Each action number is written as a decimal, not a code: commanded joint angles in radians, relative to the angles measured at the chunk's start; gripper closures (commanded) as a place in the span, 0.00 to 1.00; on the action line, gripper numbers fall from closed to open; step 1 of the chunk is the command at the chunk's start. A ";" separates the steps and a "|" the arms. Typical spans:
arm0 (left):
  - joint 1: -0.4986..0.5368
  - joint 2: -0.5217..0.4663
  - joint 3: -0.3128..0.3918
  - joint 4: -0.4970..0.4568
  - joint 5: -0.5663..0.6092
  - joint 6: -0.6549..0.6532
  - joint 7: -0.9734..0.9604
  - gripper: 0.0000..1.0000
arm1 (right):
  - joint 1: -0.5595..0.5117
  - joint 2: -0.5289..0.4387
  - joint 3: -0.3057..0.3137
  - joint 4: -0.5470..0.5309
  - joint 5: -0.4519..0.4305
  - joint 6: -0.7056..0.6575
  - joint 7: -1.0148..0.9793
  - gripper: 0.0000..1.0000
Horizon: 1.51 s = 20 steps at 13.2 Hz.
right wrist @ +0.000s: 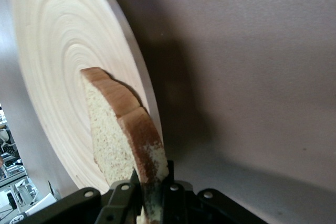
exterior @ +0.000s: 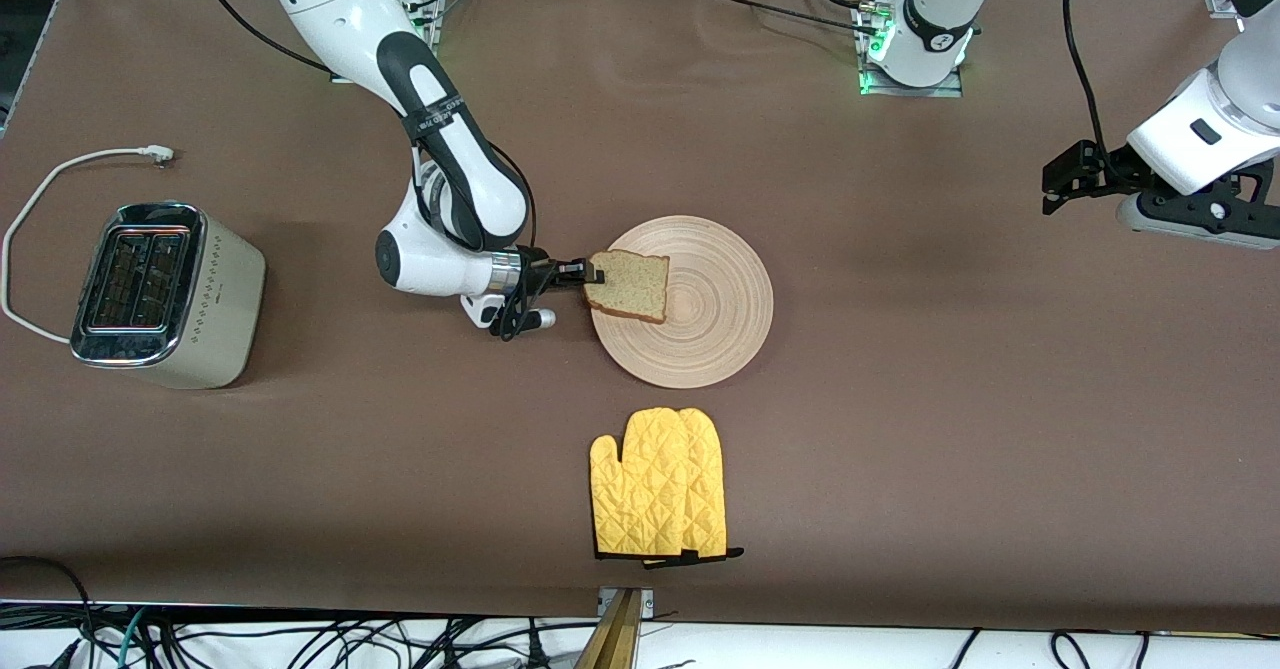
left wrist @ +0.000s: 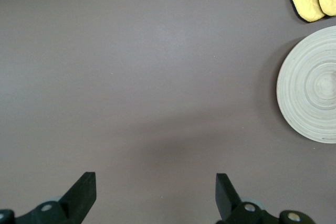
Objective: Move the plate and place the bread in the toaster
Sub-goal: 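Close the right gripper on the bread slice's edge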
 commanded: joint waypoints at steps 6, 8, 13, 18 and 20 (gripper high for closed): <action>-0.004 0.014 -0.001 0.032 0.018 -0.021 -0.003 0.00 | -0.025 0.035 -0.017 0.017 0.012 0.004 -0.027 0.60; -0.004 0.014 -0.001 0.032 0.018 -0.021 -0.003 0.00 | -0.025 0.034 -0.017 0.047 0.012 0.003 -0.011 0.50; -0.004 0.014 0.001 0.032 0.018 -0.021 -0.003 0.00 | -0.027 0.031 -0.017 0.051 0.012 0.003 -0.011 0.60; -0.006 0.014 -0.001 0.032 0.018 -0.021 -0.003 0.00 | -0.033 0.029 -0.019 0.086 0.011 -0.002 -0.011 0.59; -0.006 0.014 -0.001 0.032 0.018 -0.021 -0.005 0.00 | -0.033 0.029 -0.020 0.101 0.011 0.001 -0.011 0.48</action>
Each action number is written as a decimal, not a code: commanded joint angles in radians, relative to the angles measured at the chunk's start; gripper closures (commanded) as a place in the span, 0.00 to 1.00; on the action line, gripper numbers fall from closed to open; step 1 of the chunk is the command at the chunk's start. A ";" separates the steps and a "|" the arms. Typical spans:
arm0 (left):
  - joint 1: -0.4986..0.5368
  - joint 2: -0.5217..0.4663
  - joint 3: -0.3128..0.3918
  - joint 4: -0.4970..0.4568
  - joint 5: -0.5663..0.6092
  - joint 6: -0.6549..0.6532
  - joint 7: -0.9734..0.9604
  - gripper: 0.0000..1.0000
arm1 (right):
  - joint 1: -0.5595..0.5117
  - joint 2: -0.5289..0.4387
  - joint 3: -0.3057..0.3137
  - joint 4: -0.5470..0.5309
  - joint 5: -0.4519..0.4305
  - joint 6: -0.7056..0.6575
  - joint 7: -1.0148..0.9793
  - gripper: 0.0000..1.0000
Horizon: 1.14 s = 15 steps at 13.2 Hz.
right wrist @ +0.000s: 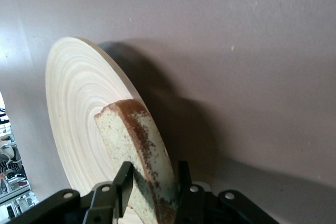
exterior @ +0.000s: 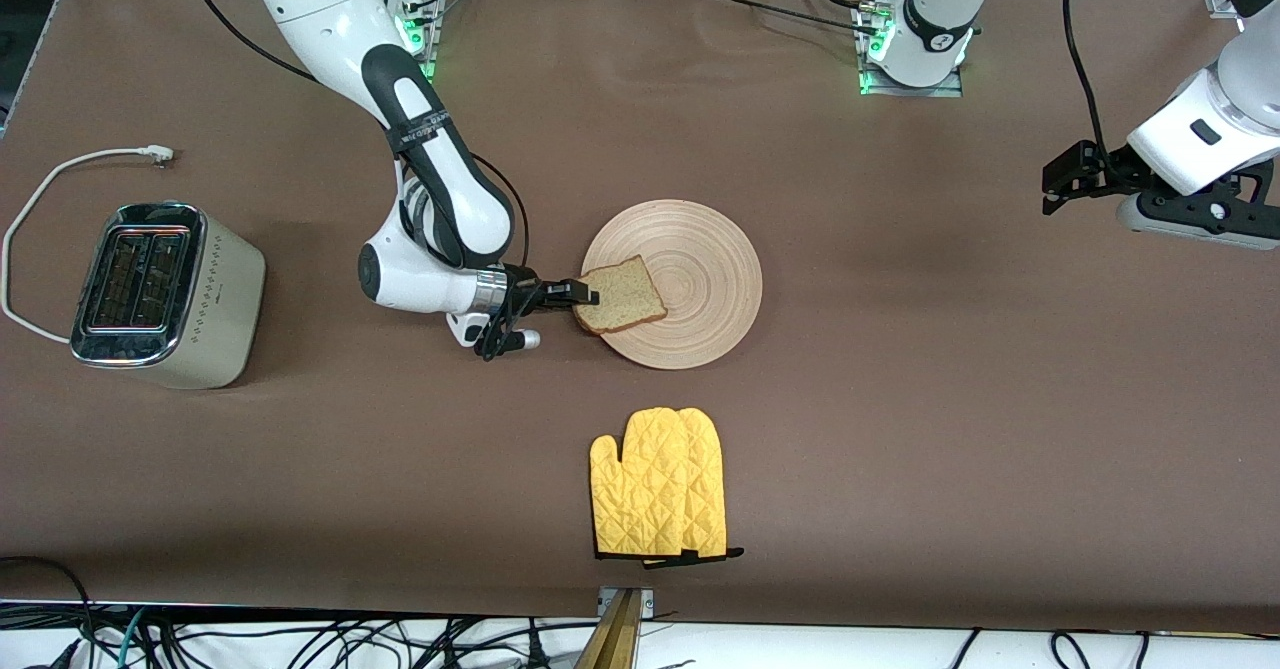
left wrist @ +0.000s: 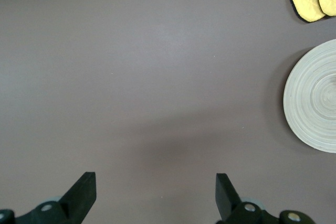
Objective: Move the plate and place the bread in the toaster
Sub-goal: 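Adjust the grip and lift the bread with the right gripper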
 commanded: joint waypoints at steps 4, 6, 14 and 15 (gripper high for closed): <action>-0.007 0.013 -0.001 0.032 0.015 -0.020 -0.005 0.00 | -0.009 0.007 -0.009 0.038 -0.021 0.001 -0.008 0.39; -0.007 0.013 -0.002 0.032 0.015 -0.020 -0.005 0.00 | -0.009 0.007 -0.009 0.041 -0.025 0.001 -0.008 0.54; -0.009 0.013 -0.002 0.032 0.017 -0.020 -0.005 0.00 | -0.003 0.007 -0.009 0.042 -0.029 0.004 -0.008 0.65; -0.007 0.013 -0.002 0.032 0.015 -0.020 -0.005 0.00 | -0.003 0.007 -0.009 0.042 -0.034 0.004 -0.008 0.73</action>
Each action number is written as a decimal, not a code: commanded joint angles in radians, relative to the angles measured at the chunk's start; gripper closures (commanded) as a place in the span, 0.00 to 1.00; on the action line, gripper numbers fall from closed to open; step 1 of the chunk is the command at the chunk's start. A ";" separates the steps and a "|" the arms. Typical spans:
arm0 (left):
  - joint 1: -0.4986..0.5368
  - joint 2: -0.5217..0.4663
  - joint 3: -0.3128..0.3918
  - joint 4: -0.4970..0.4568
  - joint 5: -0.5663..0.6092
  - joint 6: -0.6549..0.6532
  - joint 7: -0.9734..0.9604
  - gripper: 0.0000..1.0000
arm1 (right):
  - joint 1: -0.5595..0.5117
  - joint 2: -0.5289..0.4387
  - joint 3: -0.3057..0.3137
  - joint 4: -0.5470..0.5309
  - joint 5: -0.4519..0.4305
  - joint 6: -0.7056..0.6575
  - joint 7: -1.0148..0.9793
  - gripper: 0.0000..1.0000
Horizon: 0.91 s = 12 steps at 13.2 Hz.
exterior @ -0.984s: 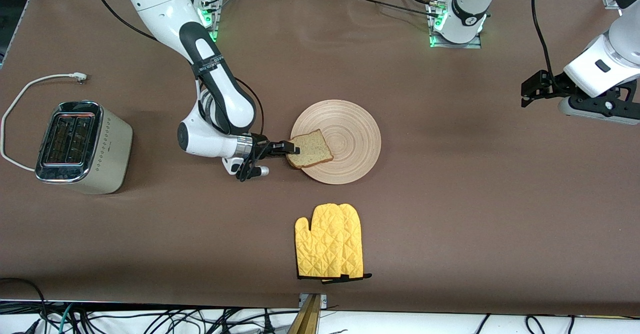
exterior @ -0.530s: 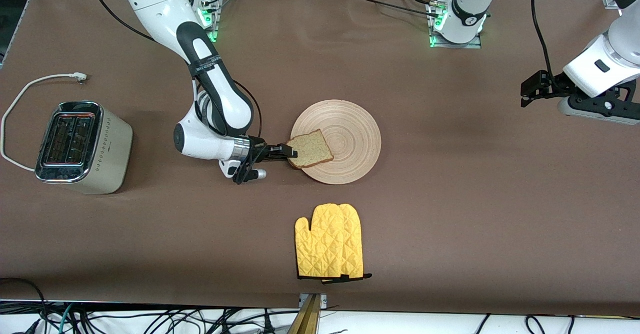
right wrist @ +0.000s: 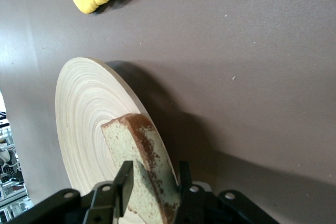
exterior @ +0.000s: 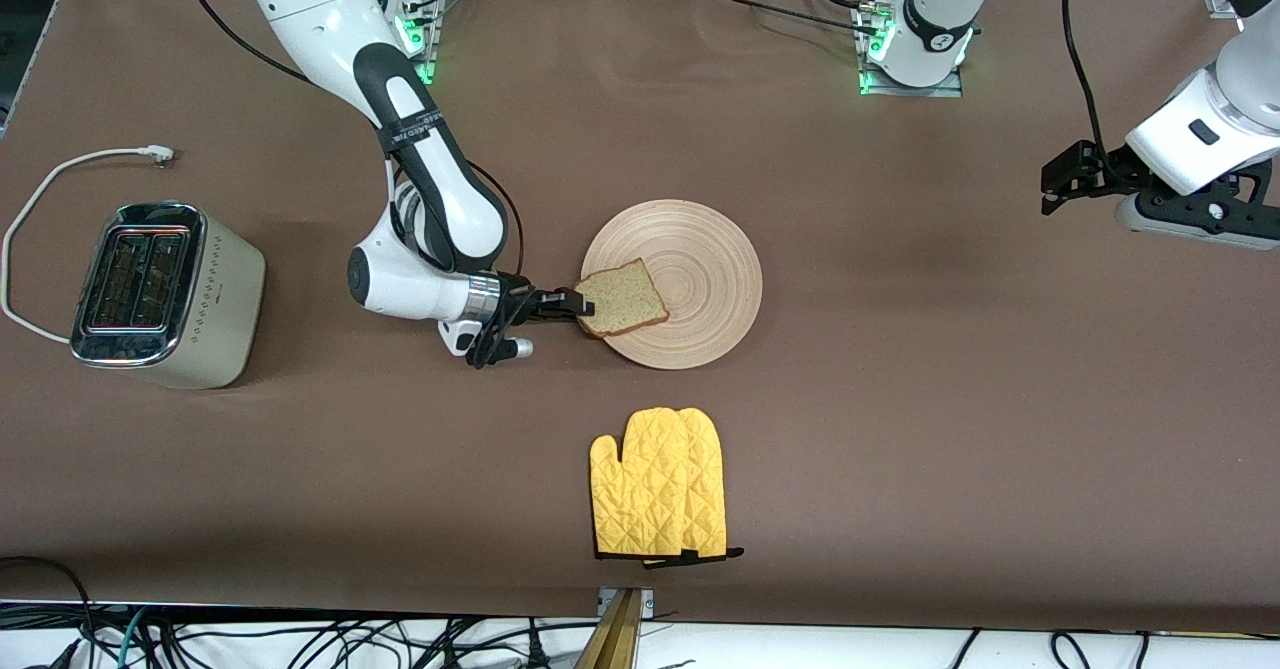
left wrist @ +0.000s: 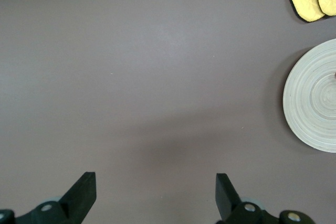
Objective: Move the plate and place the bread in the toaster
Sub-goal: 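Adjust the grip and lift the bread with the right gripper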
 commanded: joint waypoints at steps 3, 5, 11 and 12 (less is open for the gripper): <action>-0.009 0.013 -0.001 0.031 0.014 -0.020 -0.005 0.00 | 0.001 0.007 0.005 0.030 -0.039 0.003 -0.005 0.96; -0.007 0.015 -0.001 0.031 0.017 -0.018 -0.005 0.00 | 0.001 0.007 0.005 0.033 -0.041 0.003 -0.005 1.00; -0.009 0.016 -0.001 0.031 0.017 -0.017 -0.006 0.00 | -0.002 -0.046 -0.002 0.071 -0.183 -0.010 0.117 1.00; -0.007 0.016 -0.001 0.031 0.015 -0.017 -0.005 0.00 | -0.002 -0.055 -0.002 0.103 -0.272 -0.035 0.212 1.00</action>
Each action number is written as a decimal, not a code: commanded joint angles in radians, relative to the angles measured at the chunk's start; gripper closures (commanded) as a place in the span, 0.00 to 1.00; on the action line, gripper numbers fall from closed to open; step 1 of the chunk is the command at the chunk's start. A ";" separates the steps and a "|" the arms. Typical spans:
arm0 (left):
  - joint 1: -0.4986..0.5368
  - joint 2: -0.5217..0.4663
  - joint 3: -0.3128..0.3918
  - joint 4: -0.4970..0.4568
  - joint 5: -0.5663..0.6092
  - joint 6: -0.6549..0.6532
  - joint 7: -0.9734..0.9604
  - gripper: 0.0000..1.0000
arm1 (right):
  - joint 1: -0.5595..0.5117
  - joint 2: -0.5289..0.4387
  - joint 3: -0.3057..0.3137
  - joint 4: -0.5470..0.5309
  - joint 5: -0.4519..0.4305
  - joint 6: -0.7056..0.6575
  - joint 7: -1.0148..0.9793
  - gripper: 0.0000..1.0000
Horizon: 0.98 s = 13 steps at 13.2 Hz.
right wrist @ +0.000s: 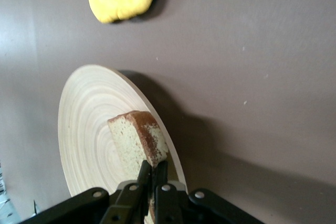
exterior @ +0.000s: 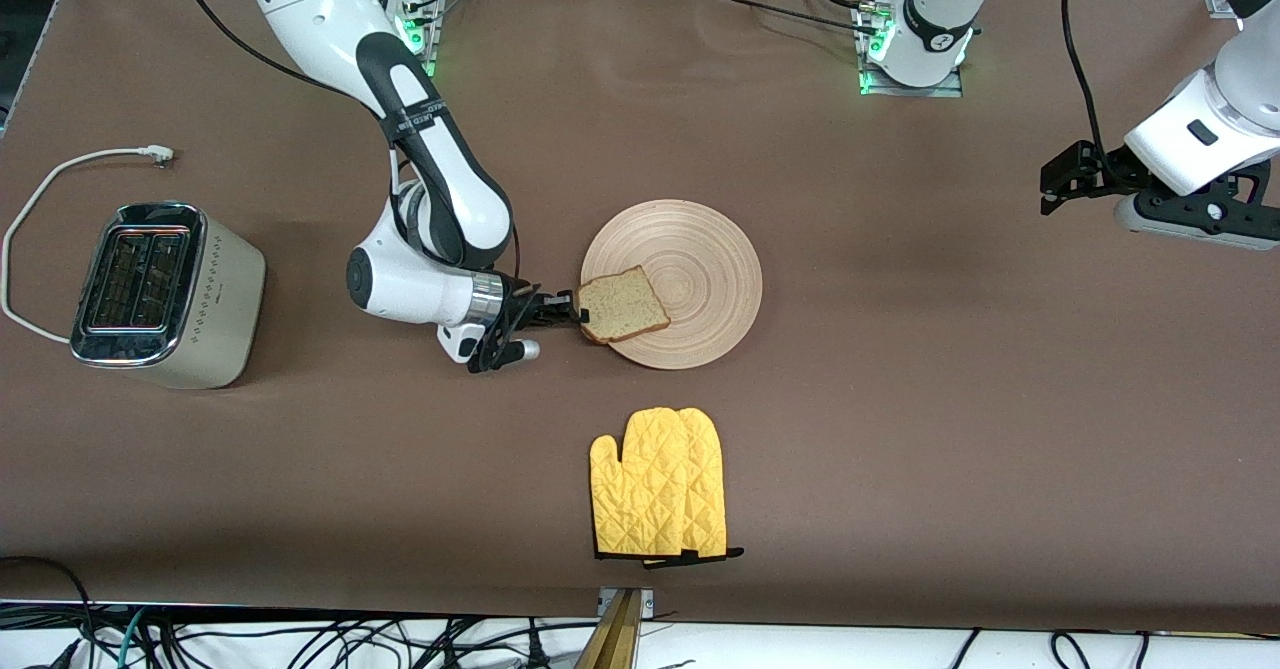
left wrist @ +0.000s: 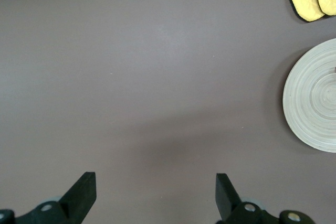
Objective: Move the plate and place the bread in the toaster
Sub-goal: 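Carry the bread with the right gripper above the toaster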
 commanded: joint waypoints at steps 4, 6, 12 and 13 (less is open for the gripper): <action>-0.009 0.016 0.000 0.031 0.015 -0.017 -0.005 0.00 | -0.005 -0.060 -0.037 0.215 -0.367 -0.282 0.356 1.00; -0.007 0.015 0.000 0.031 0.015 -0.017 -0.005 0.00 | -0.005 -0.060 -0.103 0.313 -0.388 -0.438 0.363 1.00; -0.009 0.018 0.000 0.043 0.012 -0.017 -0.005 0.00 | -0.005 -0.097 -0.222 0.427 -0.682 -0.646 0.352 1.00; -0.009 0.021 0.000 0.043 0.012 -0.017 -0.005 0.00 | -0.005 -0.112 -0.225 0.426 -0.745 -0.669 0.352 1.00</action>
